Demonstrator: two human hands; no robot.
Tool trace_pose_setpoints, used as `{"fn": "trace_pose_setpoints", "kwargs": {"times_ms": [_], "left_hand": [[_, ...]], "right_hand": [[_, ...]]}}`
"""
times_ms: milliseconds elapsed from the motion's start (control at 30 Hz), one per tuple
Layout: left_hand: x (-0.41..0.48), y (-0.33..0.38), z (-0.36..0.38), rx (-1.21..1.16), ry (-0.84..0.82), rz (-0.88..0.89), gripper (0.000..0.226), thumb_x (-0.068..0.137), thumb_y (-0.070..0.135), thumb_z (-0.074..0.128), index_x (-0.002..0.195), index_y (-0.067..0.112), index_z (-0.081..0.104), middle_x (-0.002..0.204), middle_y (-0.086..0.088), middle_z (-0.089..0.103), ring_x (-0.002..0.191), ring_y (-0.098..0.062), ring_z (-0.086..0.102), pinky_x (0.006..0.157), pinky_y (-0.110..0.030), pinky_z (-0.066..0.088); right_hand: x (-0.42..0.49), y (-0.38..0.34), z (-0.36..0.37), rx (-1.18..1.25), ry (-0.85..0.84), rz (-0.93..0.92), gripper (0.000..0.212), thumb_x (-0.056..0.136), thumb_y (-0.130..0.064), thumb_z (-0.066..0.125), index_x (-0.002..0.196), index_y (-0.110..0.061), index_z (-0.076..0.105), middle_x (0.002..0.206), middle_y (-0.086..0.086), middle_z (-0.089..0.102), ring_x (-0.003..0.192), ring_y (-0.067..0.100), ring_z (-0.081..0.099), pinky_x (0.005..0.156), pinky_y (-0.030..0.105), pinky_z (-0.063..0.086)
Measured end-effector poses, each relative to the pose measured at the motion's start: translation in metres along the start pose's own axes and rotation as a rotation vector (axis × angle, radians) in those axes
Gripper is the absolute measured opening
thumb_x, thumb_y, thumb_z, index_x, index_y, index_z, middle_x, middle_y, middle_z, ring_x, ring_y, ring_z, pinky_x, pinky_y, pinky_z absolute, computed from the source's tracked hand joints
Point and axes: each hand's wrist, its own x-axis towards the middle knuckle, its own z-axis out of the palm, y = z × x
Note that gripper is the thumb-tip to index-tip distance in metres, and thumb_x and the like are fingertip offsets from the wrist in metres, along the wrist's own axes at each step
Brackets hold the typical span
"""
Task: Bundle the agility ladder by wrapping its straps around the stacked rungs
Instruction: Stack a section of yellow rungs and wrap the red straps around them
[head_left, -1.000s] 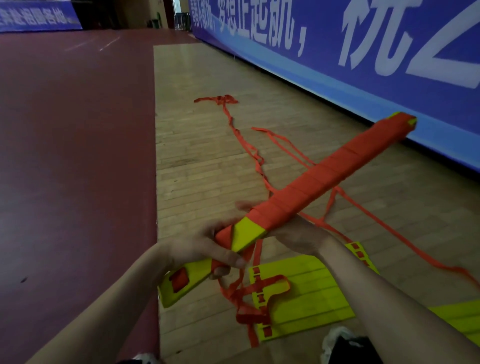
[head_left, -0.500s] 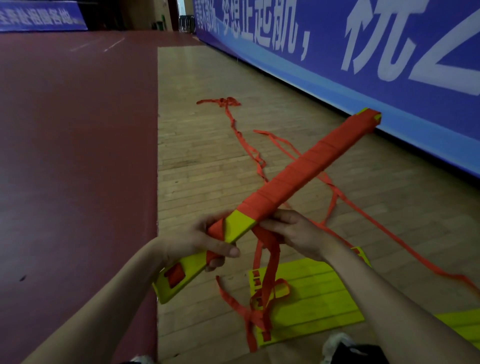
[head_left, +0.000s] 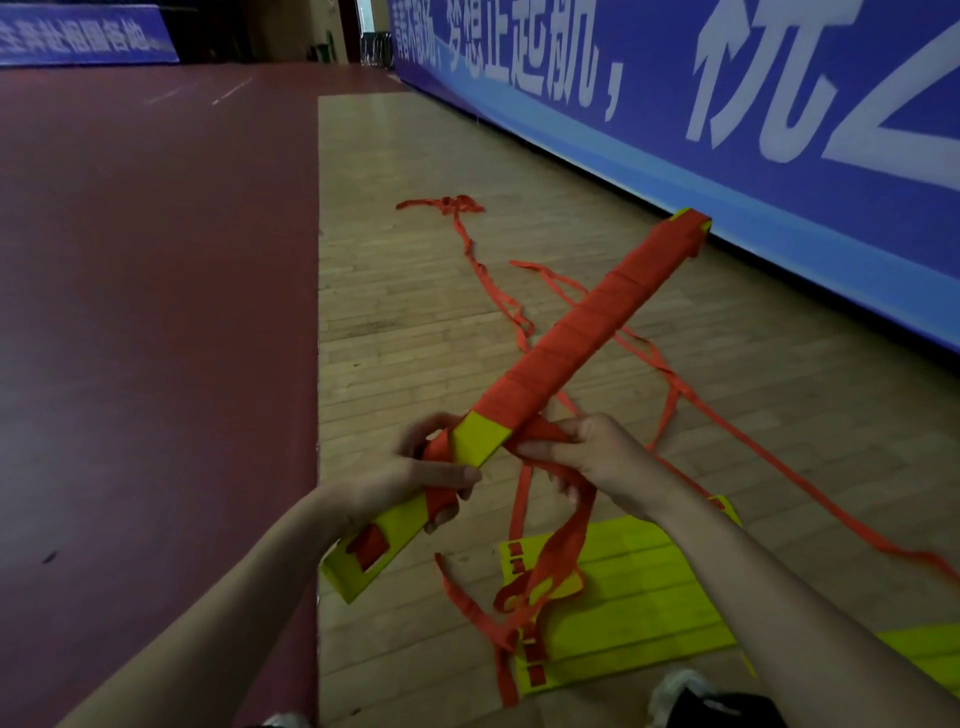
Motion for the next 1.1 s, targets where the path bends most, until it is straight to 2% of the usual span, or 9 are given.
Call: {"fn": "trace_pose_setpoints", "kwargs": {"times_ms": [133, 333, 433, 567, 667, 800, 900, 1000, 1100], "left_hand": [[0.005, -0.002, 0.001, -0.055, 0.069, 0.045, 0.05, 0.072, 0.003, 0.072, 0.116, -0.002, 0.048, 0.071, -0.016, 0.058, 0.048, -0.024, 0.052, 0.044, -0.027, 0.043], [0.017, -0.004, 0.008, -0.113, 0.214, 0.056, 0.03, 0.083, -0.003, 0.065, 0.108, 0.003, 0.05, 0.07, -0.016, 0.058, 0.047, -0.025, 0.052, 0.044, -0.027, 0.041], [0.027, -0.009, 0.014, -0.09, 0.269, 0.054, 0.027, 0.083, -0.001, 0.066, 0.105, 0.004, 0.051, 0.068, -0.015, 0.059, 0.045, -0.024, 0.052, 0.045, -0.027, 0.04], [0.034, -0.014, 0.017, -0.007, 0.308, 0.076, 0.025, 0.084, -0.002, 0.066, 0.101, 0.011, 0.053, 0.065, -0.013, 0.06, 0.043, -0.022, 0.05, 0.045, -0.026, 0.039], [0.033, -0.019, 0.026, 0.199, 0.387, 0.146, 0.025, 0.088, 0.003, 0.064, 0.104, 0.017, 0.052, 0.071, -0.011, 0.059, 0.048, -0.021, 0.052, 0.043, -0.032, 0.043], [0.027, -0.03, 0.037, 0.916, 0.611, 0.25, 0.044, 0.095, 0.024, 0.056, 0.134, 0.028, 0.036, 0.1, -0.006, 0.066, 0.081, -0.03, 0.065, 0.066, -0.046, 0.053], [0.024, -0.035, 0.042, 1.258, 0.65, 0.445, 0.055, 0.098, 0.023, 0.05, 0.14, 0.03, 0.015, 0.11, -0.005, 0.06, 0.078, -0.029, 0.065, 0.055, -0.042, 0.053], [0.023, -0.031, 0.046, 1.391, 0.682, 0.44, 0.042, 0.101, 0.028, 0.043, 0.138, 0.022, 0.025, 0.11, -0.001, 0.054, 0.087, -0.022, 0.063, 0.056, -0.033, 0.046], [0.021, -0.027, 0.048, 1.184, 0.66, 0.465, 0.042, 0.094, 0.041, 0.055, 0.123, 0.012, 0.044, 0.101, -0.005, 0.06, 0.085, -0.026, 0.064, 0.06, -0.037, 0.049]], "right_hand": [[-0.002, -0.001, -0.004, -0.007, 0.03, -0.075, 0.008, 0.082, -0.008, 0.071, 0.077, -0.005, 0.065, 0.048, 0.003, 0.059, 0.036, 0.007, 0.051, 0.038, 0.018, 0.043], [-0.005, -0.009, 0.007, -0.055, 0.173, -0.249, 0.015, 0.088, -0.012, 0.067, 0.073, -0.01, 0.068, 0.041, -0.014, 0.049, 0.035, -0.003, 0.041, 0.039, 0.008, 0.028], [0.004, -0.004, 0.016, -0.145, 0.254, -0.303, 0.032, 0.086, -0.03, 0.071, 0.076, 0.001, 0.069, 0.053, -0.001, 0.048, 0.045, 0.004, 0.037, 0.044, 0.021, 0.026], [0.008, -0.004, 0.025, -0.252, 0.316, -0.325, 0.043, 0.089, -0.033, 0.066, 0.073, 0.007, 0.063, 0.049, 0.002, 0.042, 0.039, 0.004, 0.034, 0.044, 0.025, 0.026], [0.009, -0.005, 0.03, -0.359, 0.389, -0.309, 0.053, 0.091, -0.038, 0.062, 0.058, 0.0, 0.048, 0.046, -0.001, 0.034, 0.042, 0.009, 0.031, 0.048, 0.03, 0.025], [0.009, -0.012, 0.037, -0.355, 0.441, -0.217, 0.055, 0.092, -0.046, 0.057, 0.05, -0.013, 0.042, 0.041, -0.003, 0.037, 0.041, 0.008, 0.041, 0.048, 0.026, 0.028], [0.006, -0.018, 0.042, -0.248, 0.443, -0.166, 0.053, 0.087, -0.051, 0.061, 0.05, -0.014, 0.053, 0.036, -0.009, 0.044, 0.039, 0.003, 0.044, 0.048, 0.018, 0.031], [0.007, -0.014, 0.045, -0.075, 0.488, -0.146, 0.048, 0.084, -0.05, 0.066, 0.063, -0.007, 0.066, 0.047, -0.004, 0.054, 0.043, 0.006, 0.047, 0.05, 0.024, 0.037], [0.009, -0.009, 0.042, -0.008, 0.516, -0.164, 0.044, 0.087, -0.044, 0.066, 0.054, -0.016, 0.058, 0.038, -0.009, 0.042, 0.037, 0.004, 0.04, 0.047, 0.024, 0.031]]}}
